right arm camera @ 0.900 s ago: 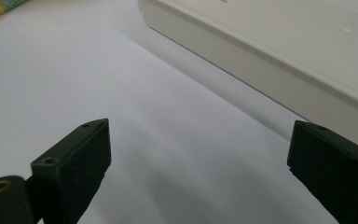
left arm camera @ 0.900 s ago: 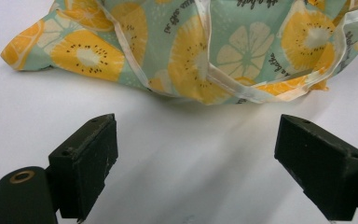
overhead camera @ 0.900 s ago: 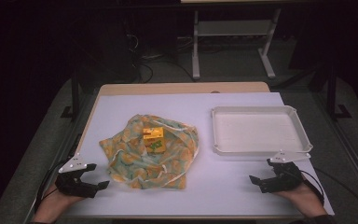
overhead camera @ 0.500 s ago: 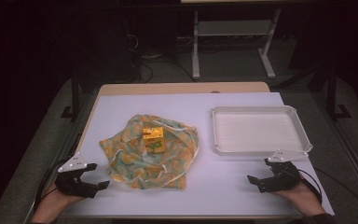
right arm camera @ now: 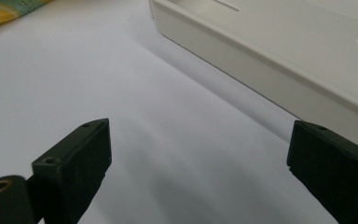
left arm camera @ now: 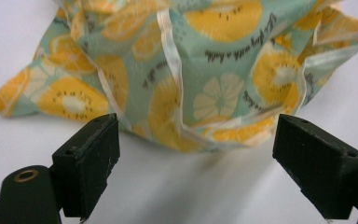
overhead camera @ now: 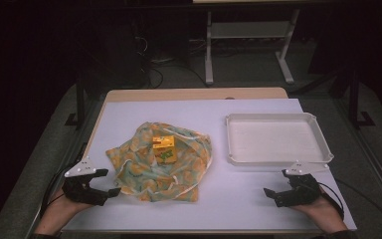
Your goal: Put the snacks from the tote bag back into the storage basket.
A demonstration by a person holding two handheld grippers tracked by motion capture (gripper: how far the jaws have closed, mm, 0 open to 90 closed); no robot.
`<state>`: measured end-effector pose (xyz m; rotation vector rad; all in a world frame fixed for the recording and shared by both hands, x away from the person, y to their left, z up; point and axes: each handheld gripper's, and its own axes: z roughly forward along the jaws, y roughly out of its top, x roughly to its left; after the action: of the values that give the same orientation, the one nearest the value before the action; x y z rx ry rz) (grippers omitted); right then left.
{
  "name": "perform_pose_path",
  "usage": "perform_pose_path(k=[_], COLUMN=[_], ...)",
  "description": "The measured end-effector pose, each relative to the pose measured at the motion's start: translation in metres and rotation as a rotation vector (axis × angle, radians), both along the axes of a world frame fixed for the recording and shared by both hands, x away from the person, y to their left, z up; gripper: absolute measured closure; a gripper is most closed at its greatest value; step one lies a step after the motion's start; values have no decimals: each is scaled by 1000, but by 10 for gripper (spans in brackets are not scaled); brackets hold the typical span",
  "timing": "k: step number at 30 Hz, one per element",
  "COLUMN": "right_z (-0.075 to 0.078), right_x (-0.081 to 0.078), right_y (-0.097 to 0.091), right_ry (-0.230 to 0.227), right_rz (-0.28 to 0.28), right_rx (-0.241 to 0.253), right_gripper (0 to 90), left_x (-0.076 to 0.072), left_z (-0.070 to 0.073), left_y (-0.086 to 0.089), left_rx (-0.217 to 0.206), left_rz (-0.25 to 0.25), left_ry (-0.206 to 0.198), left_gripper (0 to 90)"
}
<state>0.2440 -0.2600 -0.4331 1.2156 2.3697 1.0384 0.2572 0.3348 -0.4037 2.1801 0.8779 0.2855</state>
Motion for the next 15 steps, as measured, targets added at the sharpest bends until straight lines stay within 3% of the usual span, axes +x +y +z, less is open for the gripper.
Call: perform_pose_path(k=[15], right_z=[0], right_x=[-4], right_y=[-1], right_ry=[-10], right_rz=[7], right_rx=[-4], right_gripper=[62], left_x=[10], left_z=[22], left_y=[-6], left_rx=[-19], left_rz=[-18], left_ry=[-28], left_gripper=[162])
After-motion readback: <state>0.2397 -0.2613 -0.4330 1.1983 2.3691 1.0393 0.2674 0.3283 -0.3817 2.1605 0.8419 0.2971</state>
